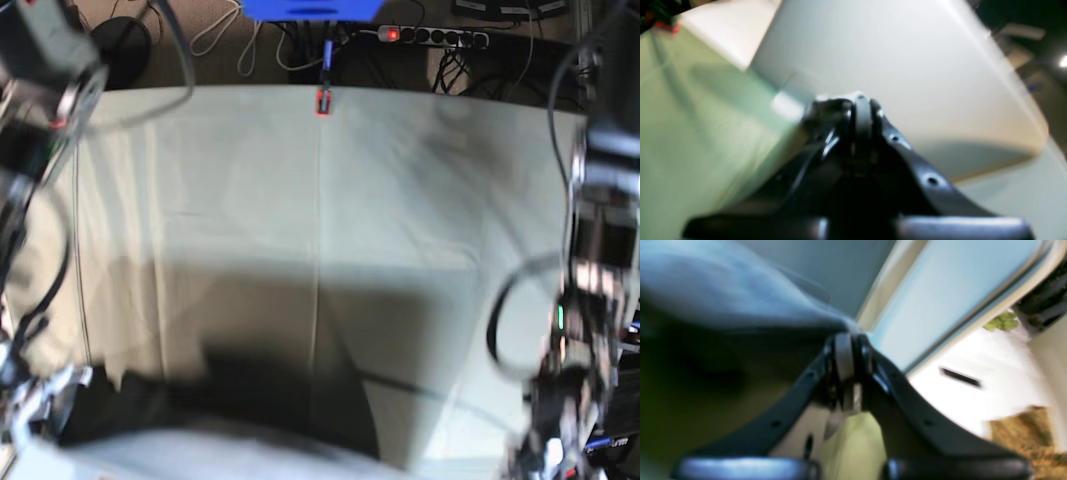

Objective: Layout the t-shirt on the table in an organized manner, then fold the t-shirt properly
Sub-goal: 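Swing the shirt up with both grippers and lay it flat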

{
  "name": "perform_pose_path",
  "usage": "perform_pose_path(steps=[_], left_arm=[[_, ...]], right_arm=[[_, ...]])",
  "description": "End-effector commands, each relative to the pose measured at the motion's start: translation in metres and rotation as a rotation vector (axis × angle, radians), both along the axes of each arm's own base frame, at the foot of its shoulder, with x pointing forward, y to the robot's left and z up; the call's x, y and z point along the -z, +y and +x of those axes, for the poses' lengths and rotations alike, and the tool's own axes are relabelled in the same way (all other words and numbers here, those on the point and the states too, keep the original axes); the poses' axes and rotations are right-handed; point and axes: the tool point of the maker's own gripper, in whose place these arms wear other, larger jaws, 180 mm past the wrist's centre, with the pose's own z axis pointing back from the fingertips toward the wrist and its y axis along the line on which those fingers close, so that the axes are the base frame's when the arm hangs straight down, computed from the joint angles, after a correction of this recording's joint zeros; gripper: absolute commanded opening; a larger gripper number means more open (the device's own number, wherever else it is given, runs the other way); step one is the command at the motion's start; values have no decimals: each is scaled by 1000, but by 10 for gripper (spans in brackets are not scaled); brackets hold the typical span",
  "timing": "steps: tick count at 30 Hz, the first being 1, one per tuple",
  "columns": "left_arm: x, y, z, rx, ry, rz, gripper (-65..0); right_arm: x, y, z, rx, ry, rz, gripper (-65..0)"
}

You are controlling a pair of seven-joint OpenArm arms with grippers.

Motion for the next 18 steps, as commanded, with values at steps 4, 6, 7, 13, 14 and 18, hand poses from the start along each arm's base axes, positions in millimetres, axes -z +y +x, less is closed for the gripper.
perform_pose_path(steps=[4, 6, 7, 13, 14, 18], left_arm=[[44, 30, -49, -51, 36, -6, -650], [72, 39, -82, -71, 80, -15, -650], [84, 43, -96, -82, 103, -21, -650], [170, 71, -184, -163, 305, -33, -650], [181, 73, -197, -169, 337, -32, -650], [198, 81, -233, -207, 392, -48, -650]], right_arm=[[40, 2, -41, 10, 28, 23, -650], [69, 7, -66, 7, 80, 39, -650], [82, 10, -77, 3, 108, 45, -650], [162, 28, -151, -51, 329, 74, -650], [170, 36, -162, -95, 366, 75, -650], [170, 26, -184, -32, 373, 86, -650]])
